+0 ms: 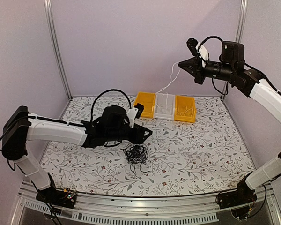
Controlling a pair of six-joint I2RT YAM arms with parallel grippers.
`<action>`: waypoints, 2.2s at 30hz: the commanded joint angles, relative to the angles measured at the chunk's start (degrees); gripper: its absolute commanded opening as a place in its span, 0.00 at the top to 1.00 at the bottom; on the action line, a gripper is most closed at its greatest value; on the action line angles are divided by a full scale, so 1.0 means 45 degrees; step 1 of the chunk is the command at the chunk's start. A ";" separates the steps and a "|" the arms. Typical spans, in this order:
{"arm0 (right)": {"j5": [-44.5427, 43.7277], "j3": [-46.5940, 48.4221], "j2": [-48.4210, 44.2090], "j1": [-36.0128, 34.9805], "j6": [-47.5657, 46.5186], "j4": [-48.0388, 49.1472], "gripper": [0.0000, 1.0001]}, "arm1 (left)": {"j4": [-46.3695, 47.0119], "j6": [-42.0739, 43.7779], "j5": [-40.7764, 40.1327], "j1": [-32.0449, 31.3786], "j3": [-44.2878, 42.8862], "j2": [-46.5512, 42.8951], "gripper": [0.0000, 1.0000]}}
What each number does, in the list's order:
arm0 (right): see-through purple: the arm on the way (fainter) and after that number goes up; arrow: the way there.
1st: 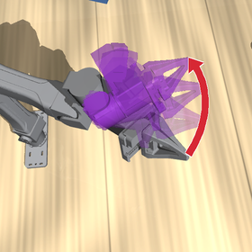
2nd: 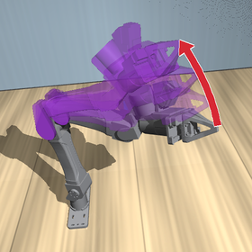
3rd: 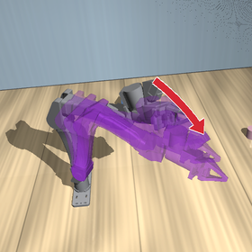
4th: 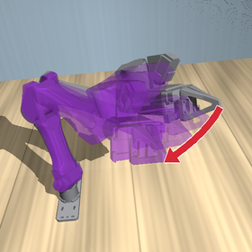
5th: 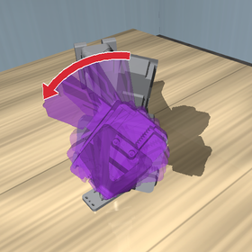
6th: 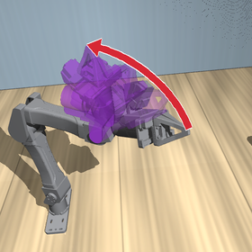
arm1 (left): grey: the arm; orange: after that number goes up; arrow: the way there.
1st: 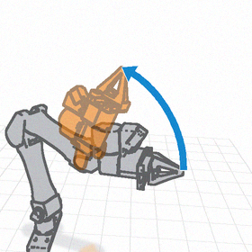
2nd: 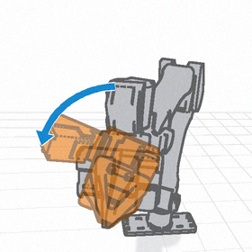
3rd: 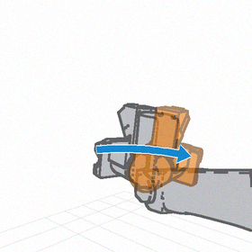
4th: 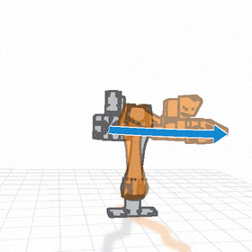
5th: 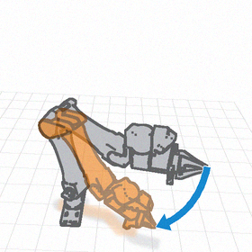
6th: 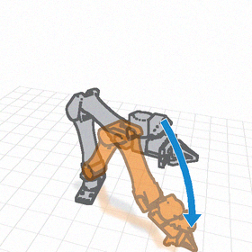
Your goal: Untangle the cables
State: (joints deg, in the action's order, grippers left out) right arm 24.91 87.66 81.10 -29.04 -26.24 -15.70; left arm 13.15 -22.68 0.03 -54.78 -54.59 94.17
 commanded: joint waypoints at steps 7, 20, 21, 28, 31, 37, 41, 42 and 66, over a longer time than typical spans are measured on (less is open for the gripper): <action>0.0002 0.0078 0.1322 0.2393 0.1019 0.0923 1.00 | -0.2403 -0.0584 -0.1157 -0.0126 -0.0881 -0.0380 0.41; 0.1045 -0.0030 0.4286 0.3977 0.0609 0.2514 1.00 | -0.2640 -0.0989 -0.1122 -0.0113 -0.0506 -0.0883 0.41; 0.0998 0.0015 0.4534 0.3995 0.0600 0.2513 1.00 | -0.2662 -0.1029 -0.1165 -0.0131 -0.0447 -0.0985 0.41; 0.0391 -0.0085 0.6151 0.4099 0.0506 0.2552 1.00 | -0.2741 -0.1399 -0.1526 -0.0168 0.0128 -0.1551 0.41; -0.0062 -0.0051 0.6727 0.4208 0.0461 0.2525 1.00 | -0.2736 -0.1517 -0.1552 -0.0162 0.0268 -0.1665 0.41; -0.0453 -0.0066 0.7028 0.4426 0.0011 0.1972 1.00 | -0.2824 -0.1551 -0.1667 -0.0201 0.0312 -0.1698 0.41; -0.0433 0.0735 0.7549 0.4371 -0.0534 0.0449 1.00 | -0.2819 -0.1610 -0.1595 -0.0189 0.0286 -0.1570 0.41; -0.0524 0.1087 0.7811 0.4366 -0.0553 -0.0006 1.00 | -0.2806 -0.1620 -0.1558 -0.0189 0.0276 -0.1527 0.41; -0.3327 0.4300 1.0775 0.3522 -0.0616 -0.2460 0.99 | -0.3404 -0.1726 -0.1726 -0.0194 0.0073 -0.1271 0.40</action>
State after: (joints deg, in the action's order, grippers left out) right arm 12.45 104.51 128.88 -13.19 -28.97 -24.40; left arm 0.56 -29.65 -6.81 -55.13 -53.82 87.79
